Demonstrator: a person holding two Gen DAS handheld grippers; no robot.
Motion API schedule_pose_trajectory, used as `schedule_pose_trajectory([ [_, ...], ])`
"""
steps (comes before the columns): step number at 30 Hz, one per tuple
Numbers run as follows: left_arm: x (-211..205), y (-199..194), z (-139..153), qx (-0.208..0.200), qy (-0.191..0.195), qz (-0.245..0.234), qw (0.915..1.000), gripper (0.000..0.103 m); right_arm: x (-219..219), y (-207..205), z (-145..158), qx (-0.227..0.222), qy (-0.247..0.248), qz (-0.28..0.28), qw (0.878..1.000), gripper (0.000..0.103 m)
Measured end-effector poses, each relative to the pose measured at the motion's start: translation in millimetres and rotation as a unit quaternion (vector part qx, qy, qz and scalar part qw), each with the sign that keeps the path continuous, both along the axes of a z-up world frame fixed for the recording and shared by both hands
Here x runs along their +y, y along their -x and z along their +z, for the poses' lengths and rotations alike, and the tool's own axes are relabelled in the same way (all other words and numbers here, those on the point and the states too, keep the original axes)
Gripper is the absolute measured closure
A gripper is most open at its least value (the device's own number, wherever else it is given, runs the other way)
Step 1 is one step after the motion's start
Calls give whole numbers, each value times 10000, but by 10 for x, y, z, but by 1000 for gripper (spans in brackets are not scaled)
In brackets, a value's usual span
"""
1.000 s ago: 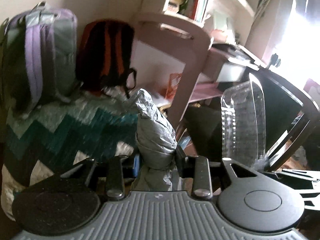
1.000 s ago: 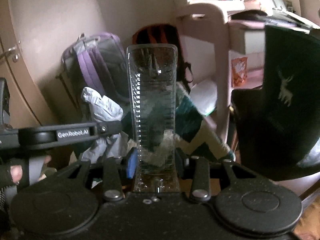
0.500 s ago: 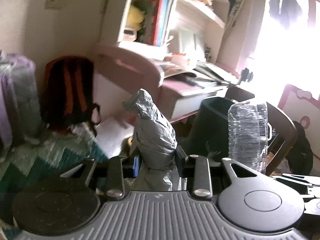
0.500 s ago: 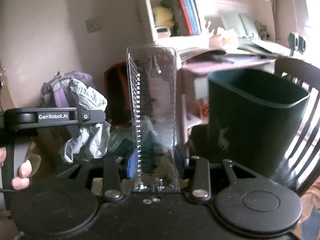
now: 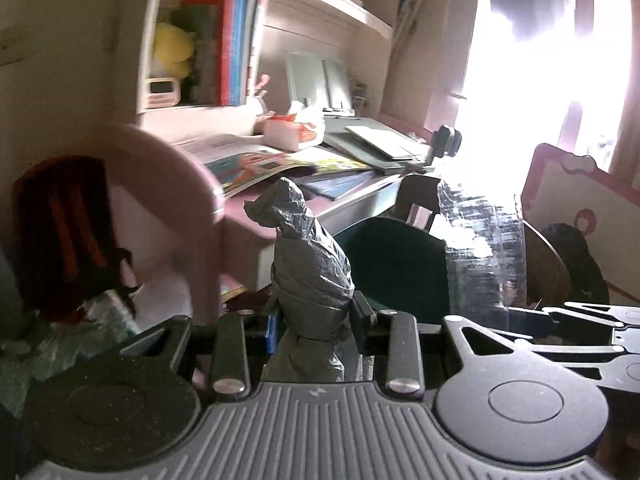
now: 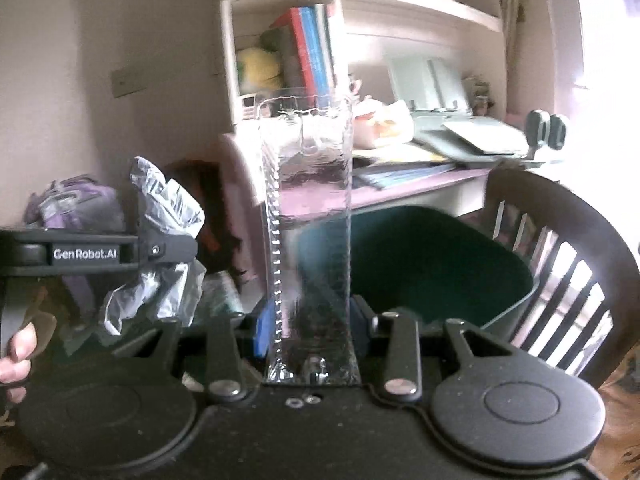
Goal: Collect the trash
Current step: 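Lift foil and plastic tray and carry them over the green bin, then open both grippers to drop foil and tray into the bin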
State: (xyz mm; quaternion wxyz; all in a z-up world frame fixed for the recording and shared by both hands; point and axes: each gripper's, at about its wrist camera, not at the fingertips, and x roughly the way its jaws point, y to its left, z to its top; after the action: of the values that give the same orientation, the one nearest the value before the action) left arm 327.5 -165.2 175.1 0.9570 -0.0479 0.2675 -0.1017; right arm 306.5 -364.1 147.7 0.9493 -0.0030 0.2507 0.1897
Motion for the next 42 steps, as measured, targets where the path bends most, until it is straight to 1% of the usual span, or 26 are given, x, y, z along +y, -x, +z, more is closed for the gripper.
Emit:
schedule_pose_trajectory([
  [9,-625,-577,38,9,-185,-461,9988,69,-376,-543,1,29,26,-509,9987,65],
  [13,-880,-869,-36,249,-338,-686,9968,69,-494,-783,-49,155,103,-605,9980,65],
  [17,-1089,-1075,-122,444,-532,-903,9935,69,-569,-1029,-132,466,170,-516,9974,64],
  [20,-1177,-1220,-173,606,-610,-974,9915,69,-592,-1175,-191,672,212,-477,9964,64],
  [23,-1243,-1360,-235,737,-780,-1037,9888,69,-579,-1275,-238,857,354,-394,9949,64],
  [25,-1266,-1459,-291,895,-842,-1091,9864,69,-557,-1303,-263,936,463,-323,9940,63],
  [29,-1327,-1591,-412,1112,-1163,-1158,9802,69,-524,-1360,-324,1061,696,-280,9915,63],
  [31,-1341,-1649,-478,1241,-1203,-1184,9778,69,-522,-1401,-352,1152,738,-277,9902,60],
  [35,-1348,-1694,-598,1437,-1201,-1248,9743,69,-508,-1445,-440,1289,814,-328,9878,59],
  [37,-1337,-1711,-658,1552,-1169,-1231,9732,67,-504,-1456,-493,1365,851,-352,9864,58],
  [39,-1308,-1727,-716,1715,-1071,-1234,9715,62,-497,-1461,-533,1403,873,-350,9856,56],
  [40,-1301,-1712,-729,1712,-1059,-1248,9715,60,-487,-1456,-557,1426,908,-375,9849,54],
  [41,-1294,-1699,-739,1694,-1059,-1259,9717,54,-478,-1451,-575,1438,938,-388,9844,53],
  [42,-1284,-1696,-744,1689,-1061,-1248,9719,51,-469,-1439,-584,1417,966,-392,9844,53],
])
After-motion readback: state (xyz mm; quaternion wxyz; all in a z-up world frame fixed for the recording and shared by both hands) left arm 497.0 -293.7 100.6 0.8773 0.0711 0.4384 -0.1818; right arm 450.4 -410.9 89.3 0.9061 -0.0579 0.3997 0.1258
